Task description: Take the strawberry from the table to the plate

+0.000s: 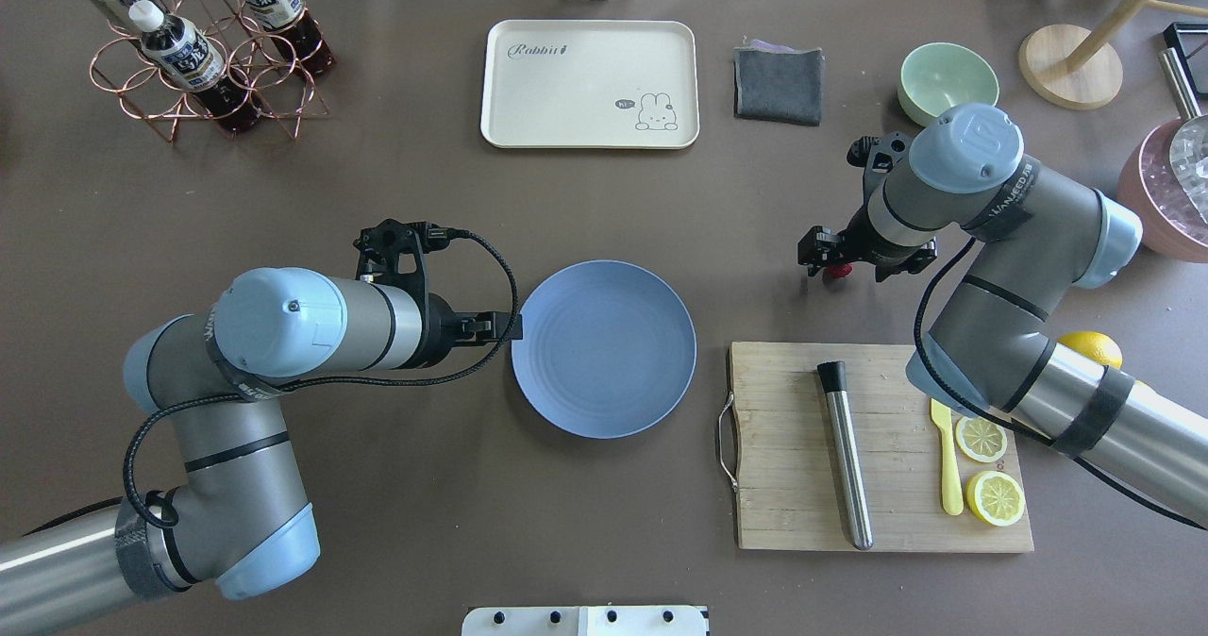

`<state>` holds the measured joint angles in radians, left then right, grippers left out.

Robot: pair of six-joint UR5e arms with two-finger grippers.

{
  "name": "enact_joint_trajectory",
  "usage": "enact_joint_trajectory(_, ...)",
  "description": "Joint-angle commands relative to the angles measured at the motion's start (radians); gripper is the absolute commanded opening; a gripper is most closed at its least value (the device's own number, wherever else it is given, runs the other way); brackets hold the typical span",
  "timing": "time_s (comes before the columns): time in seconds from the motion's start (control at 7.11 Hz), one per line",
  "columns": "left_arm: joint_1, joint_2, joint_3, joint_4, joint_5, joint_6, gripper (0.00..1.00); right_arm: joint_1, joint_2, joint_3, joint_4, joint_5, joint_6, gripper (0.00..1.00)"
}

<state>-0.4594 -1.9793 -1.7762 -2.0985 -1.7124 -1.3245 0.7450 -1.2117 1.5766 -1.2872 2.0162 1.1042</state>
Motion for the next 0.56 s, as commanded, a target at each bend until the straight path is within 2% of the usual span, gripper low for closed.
enact_joint_trajectory(0.0,-0.021,0.059,-0.060,0.000,-0.023,0.062,0.98,-0.009,0.006,-0.001,0.000,-0.011,0.009,0.00)
enact_joint_trajectory(0.42,-0.033,0.063,-0.081,0.003,-0.027,0.064,0.98,0.007,0.035,0.006,-0.009,-0.002,0.014,0.00)
